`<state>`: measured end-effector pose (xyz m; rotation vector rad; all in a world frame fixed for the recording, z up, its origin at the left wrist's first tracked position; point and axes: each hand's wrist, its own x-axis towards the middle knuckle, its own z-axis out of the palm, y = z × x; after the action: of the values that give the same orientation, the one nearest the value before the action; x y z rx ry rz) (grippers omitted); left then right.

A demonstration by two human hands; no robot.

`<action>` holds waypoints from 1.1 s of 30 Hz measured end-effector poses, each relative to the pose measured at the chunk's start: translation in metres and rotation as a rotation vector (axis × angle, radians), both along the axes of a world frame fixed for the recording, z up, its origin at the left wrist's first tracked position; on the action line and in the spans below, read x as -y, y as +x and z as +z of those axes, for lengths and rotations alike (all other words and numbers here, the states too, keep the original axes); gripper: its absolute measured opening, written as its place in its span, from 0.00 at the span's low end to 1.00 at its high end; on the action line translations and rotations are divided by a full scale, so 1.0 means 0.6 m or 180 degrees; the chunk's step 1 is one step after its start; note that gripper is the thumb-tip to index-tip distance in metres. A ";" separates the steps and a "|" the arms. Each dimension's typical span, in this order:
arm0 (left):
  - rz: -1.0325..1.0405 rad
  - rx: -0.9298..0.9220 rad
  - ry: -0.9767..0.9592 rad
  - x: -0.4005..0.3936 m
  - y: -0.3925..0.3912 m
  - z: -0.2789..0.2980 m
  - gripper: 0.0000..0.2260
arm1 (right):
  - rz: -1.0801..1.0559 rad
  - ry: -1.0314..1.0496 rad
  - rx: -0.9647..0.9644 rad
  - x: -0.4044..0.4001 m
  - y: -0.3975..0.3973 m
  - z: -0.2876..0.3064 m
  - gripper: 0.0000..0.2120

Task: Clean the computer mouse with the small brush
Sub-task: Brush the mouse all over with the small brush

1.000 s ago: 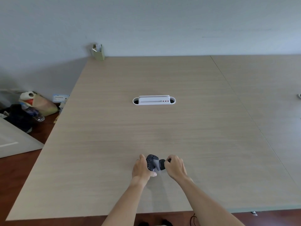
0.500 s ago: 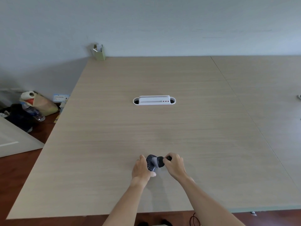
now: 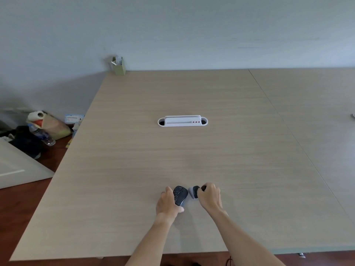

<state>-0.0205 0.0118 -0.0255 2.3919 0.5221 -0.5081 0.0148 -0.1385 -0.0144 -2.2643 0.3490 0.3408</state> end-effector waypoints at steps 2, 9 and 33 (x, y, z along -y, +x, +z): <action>-0.0002 -0.0015 0.0017 -0.001 -0.002 0.000 0.28 | 0.0001 0.0072 0.0068 0.000 -0.001 0.000 0.14; -0.0043 -0.0016 0.0059 -0.001 -0.003 0.000 0.27 | 0.0152 0.0040 0.0060 0.003 -0.003 -0.004 0.12; -0.0296 -0.0028 0.0296 -0.003 0.002 -0.007 0.27 | 0.0308 0.0114 0.0010 0.008 -0.016 0.002 0.09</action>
<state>-0.0193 0.0134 -0.0300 2.5130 0.4490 -0.5462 0.0053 -0.1433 -0.0131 -2.2510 0.2303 0.3905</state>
